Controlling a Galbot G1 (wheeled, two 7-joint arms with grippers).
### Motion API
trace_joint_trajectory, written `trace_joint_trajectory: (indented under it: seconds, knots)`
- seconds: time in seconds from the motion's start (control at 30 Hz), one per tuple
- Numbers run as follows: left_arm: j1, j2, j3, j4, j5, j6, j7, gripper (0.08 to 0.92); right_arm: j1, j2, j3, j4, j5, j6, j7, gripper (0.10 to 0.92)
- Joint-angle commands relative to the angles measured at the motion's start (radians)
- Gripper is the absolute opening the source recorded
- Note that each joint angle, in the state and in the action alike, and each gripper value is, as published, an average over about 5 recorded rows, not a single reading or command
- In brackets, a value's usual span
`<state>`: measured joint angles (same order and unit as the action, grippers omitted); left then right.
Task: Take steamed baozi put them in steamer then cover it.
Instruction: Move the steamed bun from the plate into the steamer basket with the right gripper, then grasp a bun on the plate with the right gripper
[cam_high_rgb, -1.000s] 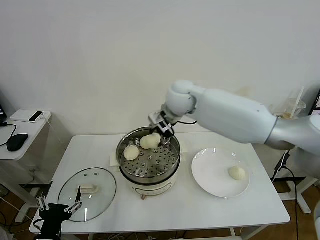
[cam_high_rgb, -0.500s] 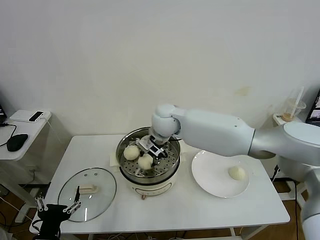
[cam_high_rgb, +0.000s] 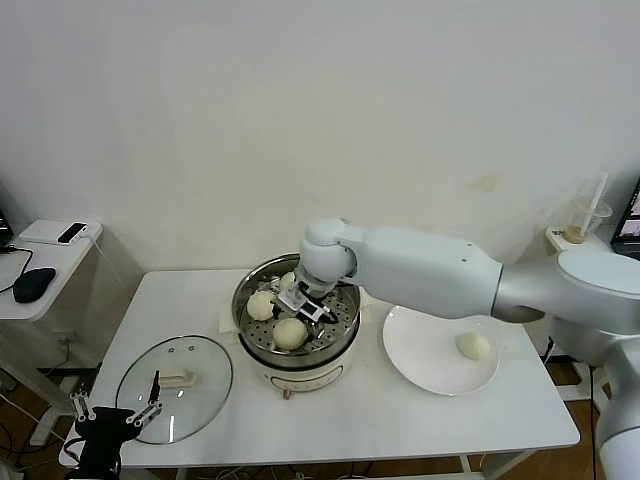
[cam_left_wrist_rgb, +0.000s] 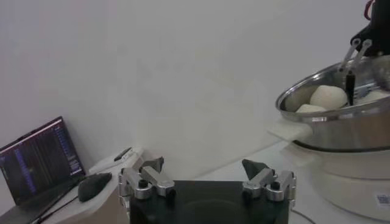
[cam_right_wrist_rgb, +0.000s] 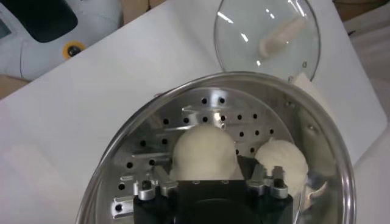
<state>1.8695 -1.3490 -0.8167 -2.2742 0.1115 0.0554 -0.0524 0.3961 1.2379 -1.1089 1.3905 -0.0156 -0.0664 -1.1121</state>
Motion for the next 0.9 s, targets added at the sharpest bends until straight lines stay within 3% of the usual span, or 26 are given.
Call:
trace_joint_trajectory:
  seconds: [0.03, 0.3, 0.63, 0.9]
  knots:
    - [0.000, 0.004, 0.006, 0.003, -0.001, 0.001, 0.000, 0.823, 0.069, -0.085, 0.048, 0.025, 0.019, -0.044, -0.028, 0.821]
    - [-0.003, 0.013, 0.023, 0.000, -0.006, 0.005, 0.000, 0.823, 0.078, -0.359, 0.126, 0.131, 0.031, -0.250, -0.026, 0.823]
    - [-0.020, 0.028, 0.059, 0.005, -0.001, 0.015, 0.004, 0.823, -0.028, -0.741, 0.165, 0.273, -0.056, -0.254, -0.044, 0.823]
    - [-0.018, 0.030, 0.087, 0.001, 0.009, 0.017, 0.004, 0.823, -0.366, -0.876, 0.386, 0.303, -0.158, -0.224, -0.045, 0.823]
